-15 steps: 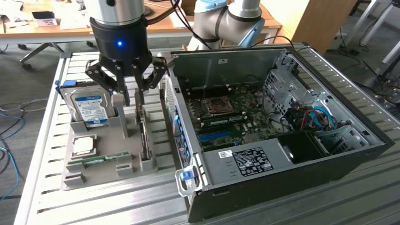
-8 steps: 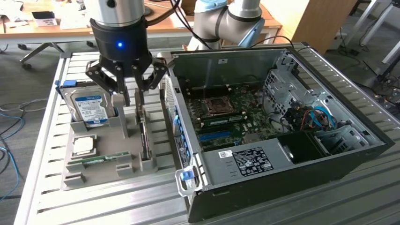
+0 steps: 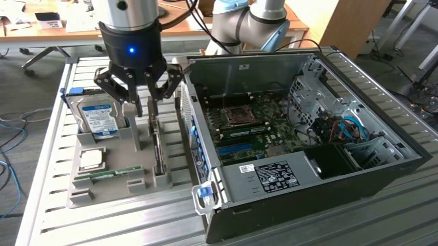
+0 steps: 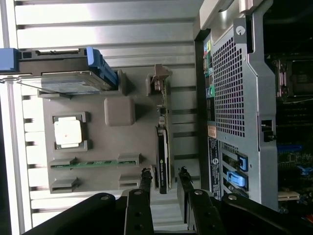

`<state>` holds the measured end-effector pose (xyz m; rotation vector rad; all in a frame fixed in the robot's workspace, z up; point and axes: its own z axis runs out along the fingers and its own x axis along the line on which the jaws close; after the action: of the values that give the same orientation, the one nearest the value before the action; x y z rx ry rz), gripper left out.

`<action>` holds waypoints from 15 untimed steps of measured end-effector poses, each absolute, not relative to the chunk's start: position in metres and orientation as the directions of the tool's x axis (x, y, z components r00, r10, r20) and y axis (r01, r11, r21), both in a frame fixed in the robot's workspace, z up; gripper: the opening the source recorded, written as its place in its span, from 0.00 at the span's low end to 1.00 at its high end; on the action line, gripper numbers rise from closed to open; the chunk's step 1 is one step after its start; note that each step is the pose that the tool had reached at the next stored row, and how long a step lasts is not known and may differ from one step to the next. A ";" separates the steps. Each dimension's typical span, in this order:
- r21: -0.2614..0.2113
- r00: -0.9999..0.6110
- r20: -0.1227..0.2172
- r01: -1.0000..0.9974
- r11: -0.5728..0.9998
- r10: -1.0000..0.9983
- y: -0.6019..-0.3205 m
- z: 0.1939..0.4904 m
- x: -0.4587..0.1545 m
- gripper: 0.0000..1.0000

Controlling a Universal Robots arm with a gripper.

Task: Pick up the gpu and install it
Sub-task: 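Pick up the gpu and move the gpu toward the slot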

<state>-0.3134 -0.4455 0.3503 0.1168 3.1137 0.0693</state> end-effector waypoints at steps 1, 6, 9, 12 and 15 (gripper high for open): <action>0.045 -0.997 -0.023 0.074 0.996 0.075 -0.446 0.350 -0.313 0.36; 0.045 -0.997 -0.023 0.074 0.996 0.075 -0.446 0.349 -0.313 0.36; 0.045 -0.997 -0.023 0.074 0.996 0.075 -0.446 0.348 -0.313 0.36; 0.045 -0.997 -0.023 0.074 0.996 0.075 -0.446 0.347 -0.313 0.36; 0.045 -0.997 -0.023 0.074 0.996 0.075 -0.446 0.346 -0.313 0.36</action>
<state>-0.3134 -0.4455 0.3460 0.1168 3.1137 0.0692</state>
